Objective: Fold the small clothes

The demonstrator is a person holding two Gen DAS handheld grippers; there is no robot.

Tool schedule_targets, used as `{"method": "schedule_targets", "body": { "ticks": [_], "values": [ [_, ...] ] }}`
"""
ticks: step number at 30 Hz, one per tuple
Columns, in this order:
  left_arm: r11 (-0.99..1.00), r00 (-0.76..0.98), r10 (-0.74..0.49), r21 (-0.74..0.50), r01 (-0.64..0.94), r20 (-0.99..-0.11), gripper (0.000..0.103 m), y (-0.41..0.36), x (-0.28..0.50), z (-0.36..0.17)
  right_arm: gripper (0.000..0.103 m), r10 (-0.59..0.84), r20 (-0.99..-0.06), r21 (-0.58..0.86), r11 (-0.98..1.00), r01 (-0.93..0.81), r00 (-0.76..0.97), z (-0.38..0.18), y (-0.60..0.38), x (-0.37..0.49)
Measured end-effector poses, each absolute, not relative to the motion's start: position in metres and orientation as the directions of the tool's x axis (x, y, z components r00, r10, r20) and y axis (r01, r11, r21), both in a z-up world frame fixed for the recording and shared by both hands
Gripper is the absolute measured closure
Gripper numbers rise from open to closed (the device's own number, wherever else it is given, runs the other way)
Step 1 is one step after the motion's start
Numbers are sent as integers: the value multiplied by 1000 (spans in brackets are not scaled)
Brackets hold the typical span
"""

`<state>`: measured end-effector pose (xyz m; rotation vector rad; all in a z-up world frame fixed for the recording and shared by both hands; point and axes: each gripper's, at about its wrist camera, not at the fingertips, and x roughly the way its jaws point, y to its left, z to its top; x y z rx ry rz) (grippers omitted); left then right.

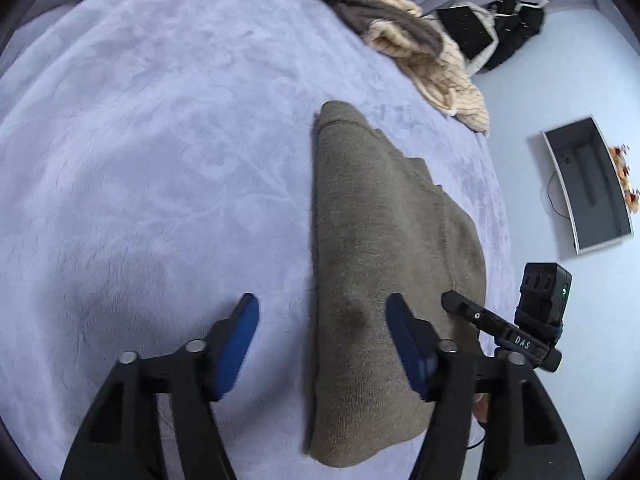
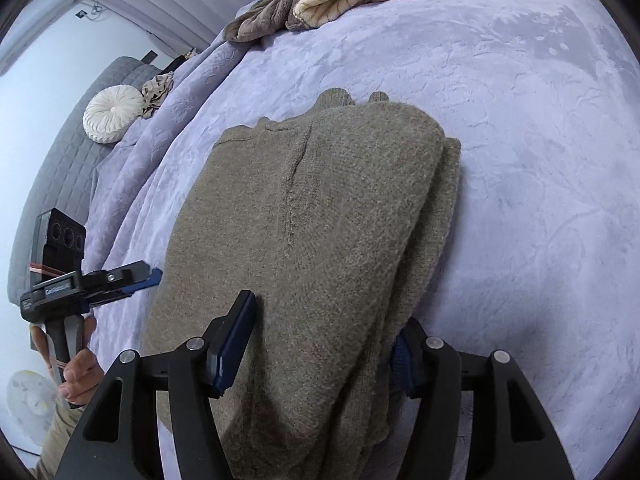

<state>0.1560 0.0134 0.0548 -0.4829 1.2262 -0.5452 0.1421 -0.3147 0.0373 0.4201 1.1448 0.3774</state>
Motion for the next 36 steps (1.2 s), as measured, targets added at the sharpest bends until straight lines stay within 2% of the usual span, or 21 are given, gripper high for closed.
{"method": "schedule_targets", "body": {
  "ticks": [1, 3, 6, 9, 11, 13, 15, 17, 19, 20, 21, 22, 23, 25, 29, 31, 32, 33, 34, 35, 36],
  "values": [
    [799, 249, -601, -573, 184, -759, 99, 5, 151, 58, 38, 493, -788, 504, 861, -75, 369, 37, -314, 142],
    [828, 298, -560, -514, 223, -773, 99, -8, 141, 65, 38, 490, -786, 502, 862, -73, 378, 36, -313, 142],
    [906, 314, -400, -318, 280, -861, 99, -43, 137, 68, 38, 485, -787, 498, 864, -73, 381, 36, -311, 142],
    [918, 274, -351, -271, 289, -895, 99, -57, 150, 62, 38, 478, -794, 487, 870, -76, 376, 37, -309, 143],
    [904, 246, -403, -340, 261, -882, 99, -48, 158, 60, 38, 472, -798, 479, 874, -82, 374, 38, -308, 143],
    [859, 224, -508, -469, 204, -832, 99, -28, 158, 61, 38, 472, -799, 478, 874, -81, 374, 38, -309, 142],
    [757, 328, -652, -609, 238, -683, 99, 5, 135, 86, 38, 472, -799, 478, 874, -83, 373, 39, -309, 141],
    [764, 519, -628, -585, 270, -580, 99, 34, 103, 118, 38, 474, -797, 477, 874, -91, 374, 39, -309, 140],
    [769, 593, -615, -564, 302, -520, 99, 45, 83, 133, 38, 473, -797, 473, 876, -98, 377, 38, -309, 139],
    [806, 597, -576, -511, 299, -559, 62, 40, 81, 133, 38, 474, -796, 475, 875, -98, 375, 37, -308, 140],
    [852, 578, -514, -455, 259, -634, 16, 32, 86, 129, 38, 475, -796, 476, 874, -98, 375, 36, -308, 140],
    [900, 518, -430, -395, 183, -739, 6, 23, 98, 115, 38, 475, -796, 475, 874, -98, 376, 36, -308, 140],
    [901, 457, -428, -406, 150, -780, 3, 15, 112, 98, 38, 475, -796, 475, 874, -98, 377, 36, -308, 140],
    [835, 393, -544, -522, 171, -741, 8, 10, 128, 80, 37, 472, -798, 473, 876, -95, 376, 35, -307, 141],
    [766, 297, -642, -612, 199, -707, 8, -15, 159, 63, 36, 463, -804, 463, 881, -97, 374, 36, -304, 141],
    [767, 232, -642, -608, 205, -731, 8, -36, 174, 51, 37, 464, -804, 462, 881, -99, 371, 36, -305, 142],
    [767, 185, -640, -607, 207, -746, 13, -50, 183, 42, 37, 463, -805, 462, 881, -100, 371, 36, -304, 142],
    [764, 141, -641, -612, 203, -754, 29, -60, 187, 32, 37, 461, -806, 458, 883, -102, 372, 36, -303, 142],
    [769, 91, -633, -610, 193, -769, 57, -68, 192, 23, 38, 460, -807, 456, 884, -105, 371, 37, -302, 142],
    [771, 96, -631, -609, 188, -770, 58, -72, 192, 22, 41, 459, -809, 452, 885, -110, 368, 37, -300, 142],
    [769, 109, -632, -605, 208, -767, 61, -75, 192, 25, 53, 460, -810, 449, 885, -120, 364, 37, -298, 142]
  ]
}}
